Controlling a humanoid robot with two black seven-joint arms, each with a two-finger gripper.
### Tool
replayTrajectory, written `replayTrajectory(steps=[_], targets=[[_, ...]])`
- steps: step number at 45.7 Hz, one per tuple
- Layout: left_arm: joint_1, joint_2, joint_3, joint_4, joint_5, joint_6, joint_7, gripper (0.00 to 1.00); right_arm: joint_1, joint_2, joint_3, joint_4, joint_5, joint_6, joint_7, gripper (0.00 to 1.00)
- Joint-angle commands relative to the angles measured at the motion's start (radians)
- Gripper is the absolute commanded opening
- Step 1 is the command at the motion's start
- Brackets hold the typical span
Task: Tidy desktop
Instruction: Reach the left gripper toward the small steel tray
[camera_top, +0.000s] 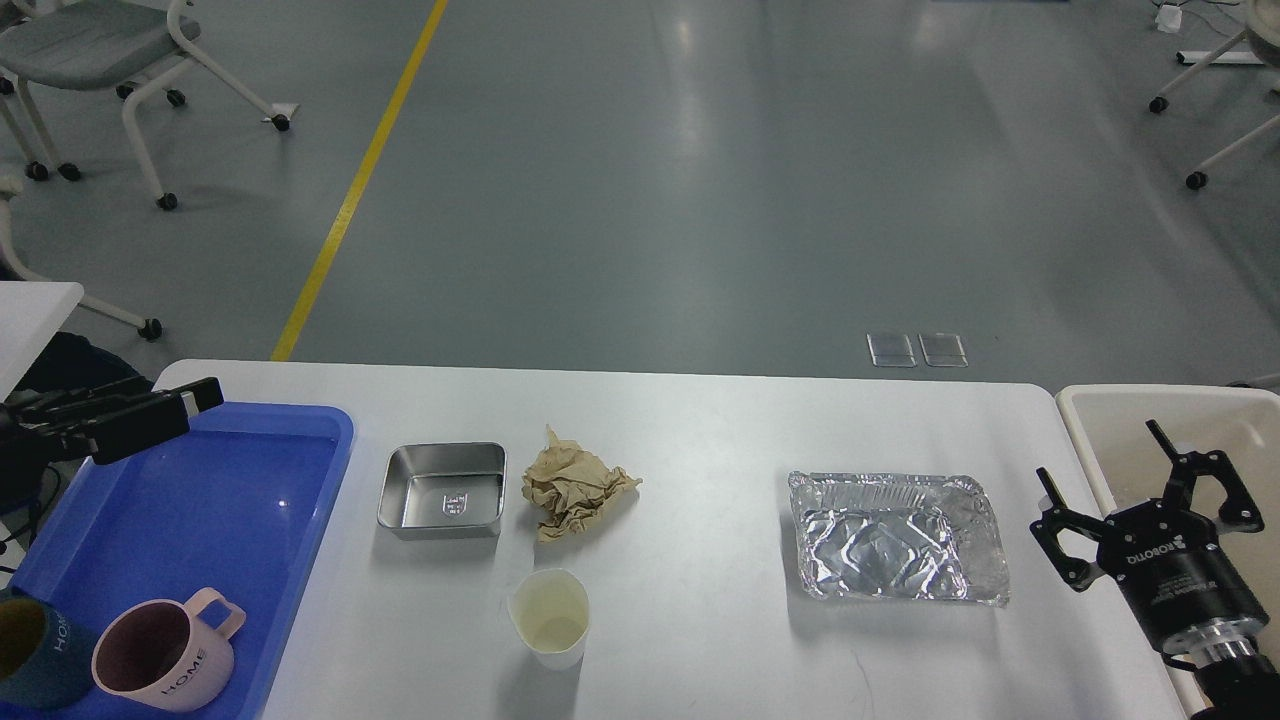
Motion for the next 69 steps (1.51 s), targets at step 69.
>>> replayTrajectory(steps=[69], targets=[[-0.093,-0.524,0.098,0.455,-0.017,-0.152,0.096,0.89,-0.014,0.001,0.000,0.000,0.000,0.003,0.000,1.00]])
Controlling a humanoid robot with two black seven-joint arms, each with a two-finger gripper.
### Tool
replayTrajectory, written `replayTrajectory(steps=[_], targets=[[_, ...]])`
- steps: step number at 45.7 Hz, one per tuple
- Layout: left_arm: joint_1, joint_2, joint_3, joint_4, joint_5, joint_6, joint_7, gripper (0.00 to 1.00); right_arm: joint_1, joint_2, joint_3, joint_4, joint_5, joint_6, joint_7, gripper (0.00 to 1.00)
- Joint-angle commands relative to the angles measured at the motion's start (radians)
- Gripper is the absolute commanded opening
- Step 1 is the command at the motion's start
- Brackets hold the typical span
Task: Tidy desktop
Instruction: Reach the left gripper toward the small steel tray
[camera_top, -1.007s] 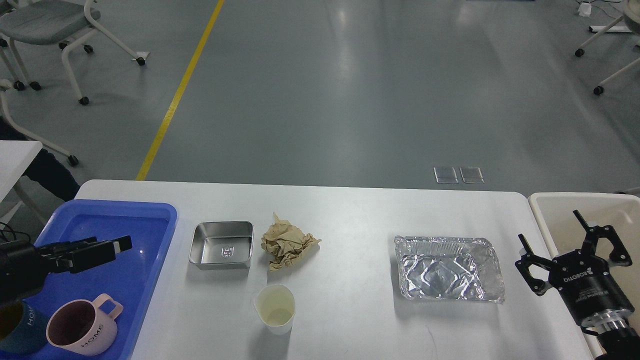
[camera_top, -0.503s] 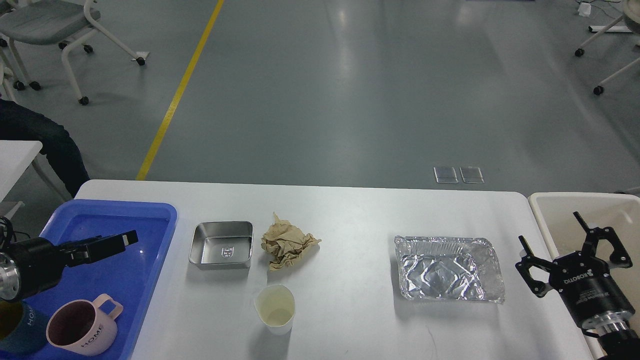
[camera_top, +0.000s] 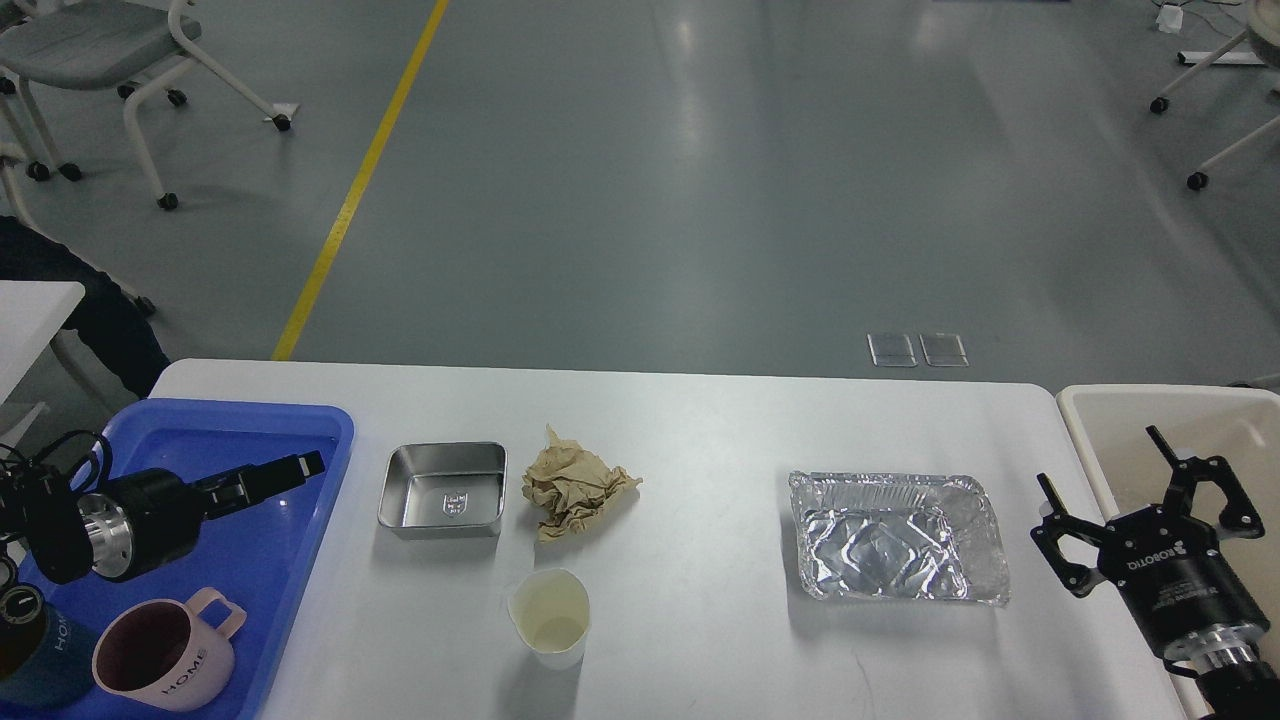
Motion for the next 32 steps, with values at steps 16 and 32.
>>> replayTrajectory(steps=[16,32], targets=[[-0.107,-0.206,0.118,0.265,0.009,-0.044,0.007,0.89,0.006,0.002,0.000,-0.001,0.000,0.002,0.000,1.00],[-0.214,-0.361,0.232,0.417,0.000,-0.052,0.006,0.88,-0.002,-0.002,0.005,-0.003,0.000,0.005,0.000,1.00]])
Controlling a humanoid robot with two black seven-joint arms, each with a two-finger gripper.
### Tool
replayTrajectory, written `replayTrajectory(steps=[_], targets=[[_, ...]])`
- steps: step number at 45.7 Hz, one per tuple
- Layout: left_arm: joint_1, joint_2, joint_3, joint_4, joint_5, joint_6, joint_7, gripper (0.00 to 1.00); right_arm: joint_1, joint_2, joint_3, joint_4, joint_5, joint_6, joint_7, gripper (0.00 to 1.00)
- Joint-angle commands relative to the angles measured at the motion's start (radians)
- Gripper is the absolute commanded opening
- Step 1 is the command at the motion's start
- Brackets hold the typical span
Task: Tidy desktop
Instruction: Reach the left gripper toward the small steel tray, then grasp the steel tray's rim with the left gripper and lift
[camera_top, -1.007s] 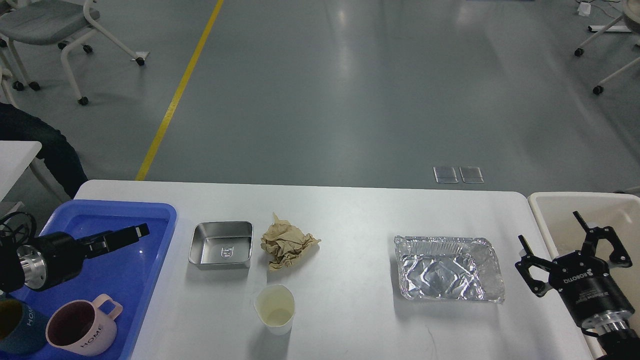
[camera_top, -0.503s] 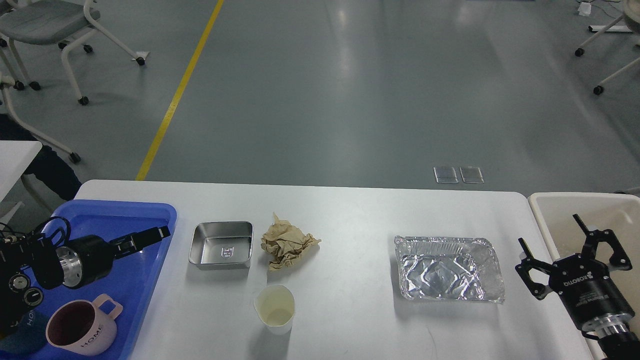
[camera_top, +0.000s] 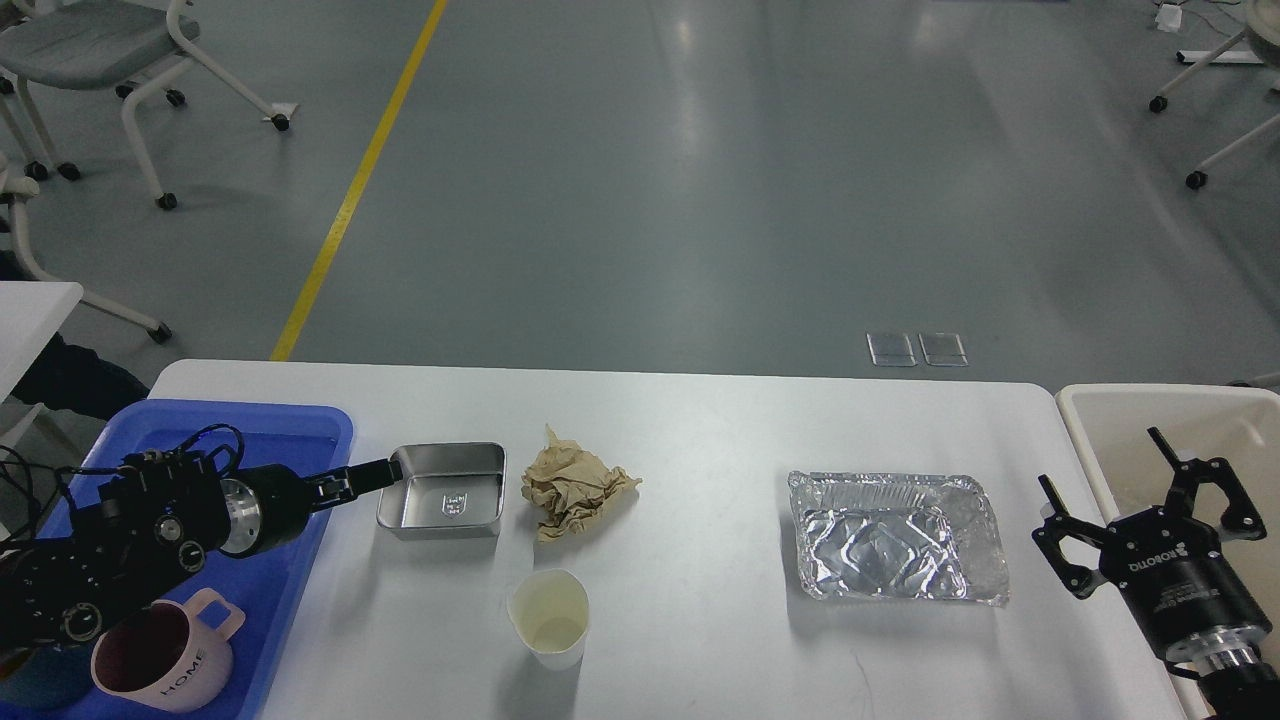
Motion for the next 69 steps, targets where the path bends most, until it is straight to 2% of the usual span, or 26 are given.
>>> replayTrajectory(steps=[1,13,22,25,29,36,39,41,45,57,69], targets=[[-0.027,-0.042,0.042,0.032,0.001,0.000,0.000,0.87,-0.002,-0.002,0.003,0.000,0.001,0.002,0.000,1.00],[-0.085,-0.089,0.197,0.109,0.001,0.001,-0.002,0.80,0.000,-0.002,0.004,-0.002,0.000,0.002,0.000,1.00],[-0.095,-0.106,0.226,0.130,0.001,0.000,-0.012,0.66,0.000,0.000,0.004,-0.002,0.000,0.002,0.000,1.00],[-0.095,-0.115,0.226,0.141,0.001,0.000,-0.015,0.59,0.000,0.000,0.004,-0.002,0.000,0.002,0.000,1.00],[-0.095,-0.126,0.226,0.155,0.001,-0.002,-0.019,0.44,0.000,0.000,0.004,-0.002,0.001,0.004,0.000,1.00],[-0.093,-0.148,0.227,0.184,0.001,-0.005,-0.035,0.32,0.000,0.000,0.004,-0.005,0.001,0.004,0.002,1.00],[-0.093,-0.149,0.227,0.187,0.001,-0.013,-0.045,0.21,0.000,0.000,0.004,-0.005,0.001,0.004,0.002,1.00],[-0.089,-0.149,0.227,0.187,0.004,-0.016,-0.061,0.11,0.000,0.000,0.006,-0.005,0.001,0.004,0.002,1.00],[-0.088,-0.149,0.238,0.187,0.011,-0.014,-0.103,0.03,-0.002,0.003,0.006,-0.005,0.001,0.004,0.002,1.00],[-0.111,-0.140,0.281,0.187,-0.002,-0.017,-0.115,0.01,0.000,0.004,0.007,-0.002,0.000,0.002,0.003,1.00],[-0.161,-0.088,0.275,0.181,-0.004,-0.077,-0.141,0.00,0.000,0.004,0.007,-0.002,0.001,0.001,0.003,1.00]])
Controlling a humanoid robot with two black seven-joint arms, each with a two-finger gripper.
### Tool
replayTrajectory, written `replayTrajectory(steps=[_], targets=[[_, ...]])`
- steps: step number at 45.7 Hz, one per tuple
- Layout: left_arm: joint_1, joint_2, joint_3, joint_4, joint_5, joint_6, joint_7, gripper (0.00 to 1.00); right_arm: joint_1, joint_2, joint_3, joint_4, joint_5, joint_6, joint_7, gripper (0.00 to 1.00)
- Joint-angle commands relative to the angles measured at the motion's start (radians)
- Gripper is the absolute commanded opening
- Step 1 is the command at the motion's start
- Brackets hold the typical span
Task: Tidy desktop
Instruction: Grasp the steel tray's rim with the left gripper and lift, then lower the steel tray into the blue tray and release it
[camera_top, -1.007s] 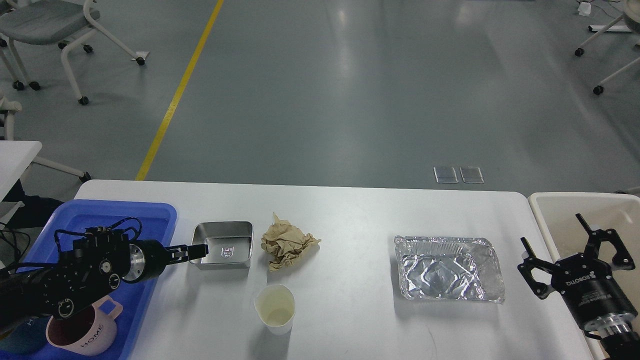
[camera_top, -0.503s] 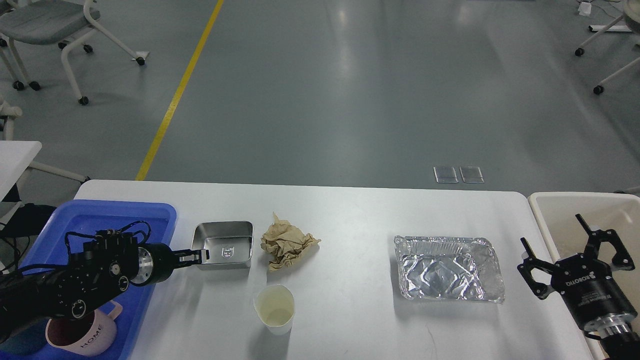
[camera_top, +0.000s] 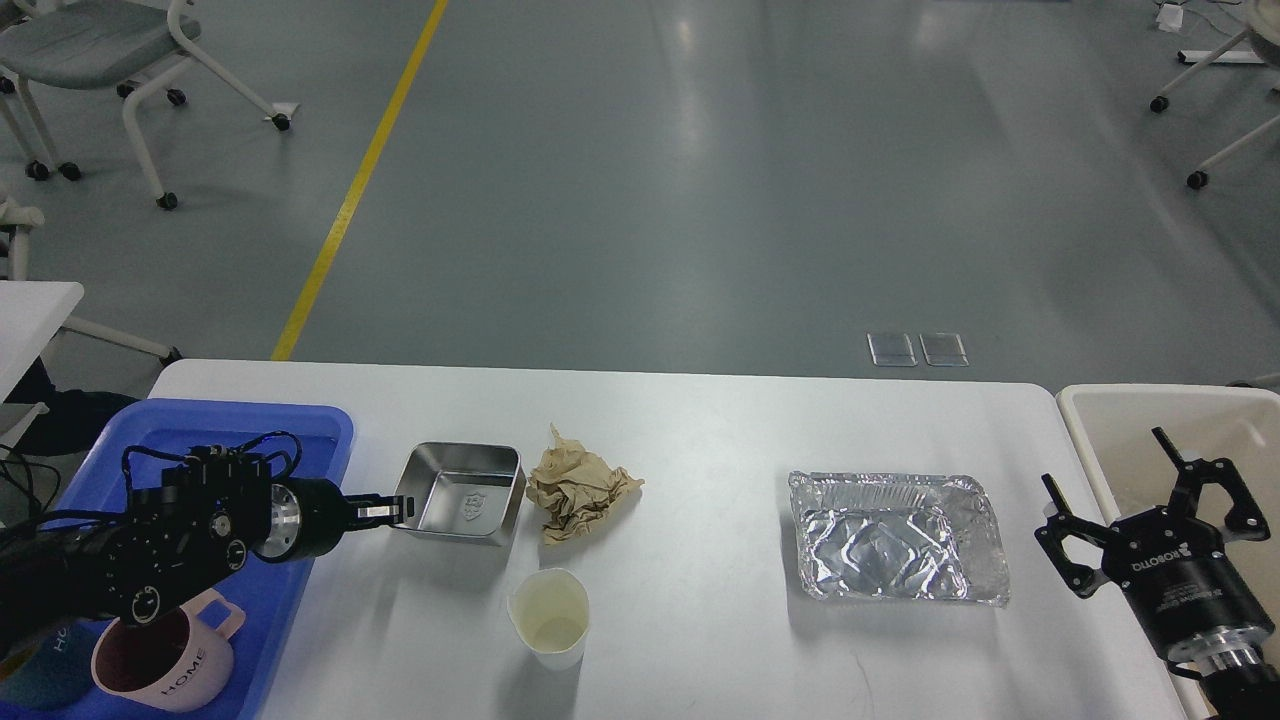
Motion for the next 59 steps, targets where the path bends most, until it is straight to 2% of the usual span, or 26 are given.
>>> replayTrajectory(steps=[1,11,20,30,35,46,59], targets=[[-0.026,0.049,-0.009,-0.009,-0.002,-0.034,-0.014,0.00,-0.001,0.001,0.000,0.000,0.000,0.000,-0.001,1.00],[-0.092,0.138,-0.012,-0.053,-0.014,-0.071,-0.029,0.00,0.000,0.001,-0.003,0.001,0.000,0.000,-0.001,1.00],[-0.144,0.292,-0.011,-0.205,-0.018,-0.077,-0.035,0.00,0.002,0.001,-0.005,0.001,-0.001,0.000,-0.001,1.00],[-0.174,0.476,-0.011,-0.297,-0.011,-0.149,-0.042,0.00,0.008,0.001,-0.006,0.001,-0.001,-0.002,-0.001,1.00],[-0.175,0.548,-0.011,-0.328,-0.006,-0.176,-0.068,0.00,0.009,0.000,-0.006,0.001,-0.001,-0.003,-0.001,1.00],[-0.174,0.664,-0.011,-0.335,-0.005,-0.207,-0.092,0.00,0.006,0.001,-0.006,0.003,-0.001,-0.002,-0.001,1.00],[-0.161,0.741,-0.006,-0.335,-0.005,-0.224,-0.101,0.01,0.008,0.000,-0.008,0.003,0.000,0.000,-0.001,1.00]])
